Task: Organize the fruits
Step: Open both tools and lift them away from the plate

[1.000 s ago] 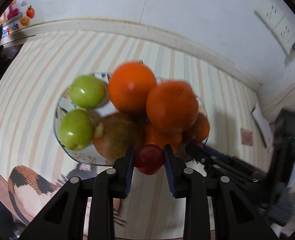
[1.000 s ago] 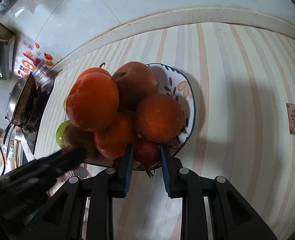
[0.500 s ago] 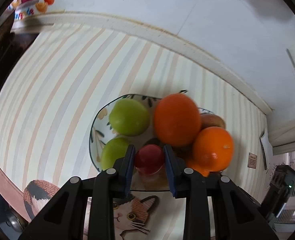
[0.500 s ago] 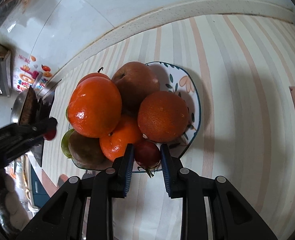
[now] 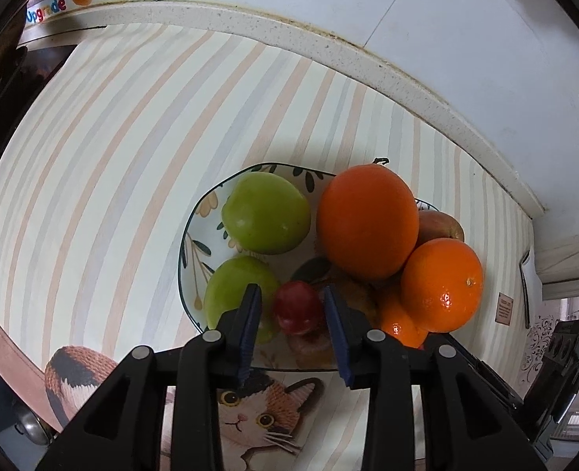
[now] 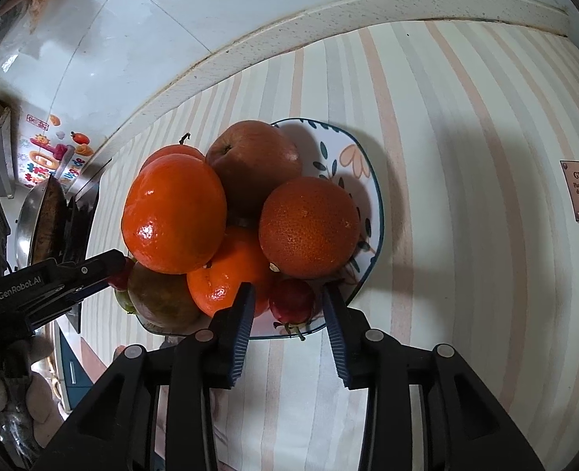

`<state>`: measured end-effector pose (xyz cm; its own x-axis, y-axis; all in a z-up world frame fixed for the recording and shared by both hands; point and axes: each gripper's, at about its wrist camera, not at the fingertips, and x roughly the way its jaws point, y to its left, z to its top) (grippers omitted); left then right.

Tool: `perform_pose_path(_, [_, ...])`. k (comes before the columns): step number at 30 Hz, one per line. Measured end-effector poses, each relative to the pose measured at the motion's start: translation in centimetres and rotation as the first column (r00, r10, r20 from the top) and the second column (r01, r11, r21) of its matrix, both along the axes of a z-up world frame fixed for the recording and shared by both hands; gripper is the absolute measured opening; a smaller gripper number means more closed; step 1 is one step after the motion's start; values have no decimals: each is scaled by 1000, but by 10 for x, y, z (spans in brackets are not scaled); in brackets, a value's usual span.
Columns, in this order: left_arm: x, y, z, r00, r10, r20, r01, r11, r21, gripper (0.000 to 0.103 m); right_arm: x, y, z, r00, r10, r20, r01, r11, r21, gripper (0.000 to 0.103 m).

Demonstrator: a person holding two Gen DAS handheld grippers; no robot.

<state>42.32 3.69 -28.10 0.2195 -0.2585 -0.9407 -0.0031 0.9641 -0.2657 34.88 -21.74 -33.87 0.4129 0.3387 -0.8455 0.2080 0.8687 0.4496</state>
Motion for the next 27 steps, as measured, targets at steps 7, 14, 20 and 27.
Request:
perform_pose_path(7, [-13, 5, 18, 999, -1, 37, -1, 999, 47, 88, -5, -5, 25, 1000, 1, 24, 0, 1000, -24, 79])
perform_pose_path(14, [-52, 7, 50, 993, 4, 119, -17, 994, 105, 91, -21, 1, 77, 996, 60, 64, -47, 980, -193, 94])
perform_pose_path(20, [-103, -1, 79, 983, 9, 184, -38, 987, 155, 91, -59, 10, 128, 983, 135, 123, -91, 947, -307, 96])
perform_pose_path(27, [-167, -13, 113, 969, 36, 244, -80, 981, 175, 91, -108, 9, 169, 969, 192, 158, -132, 936, -327, 96])
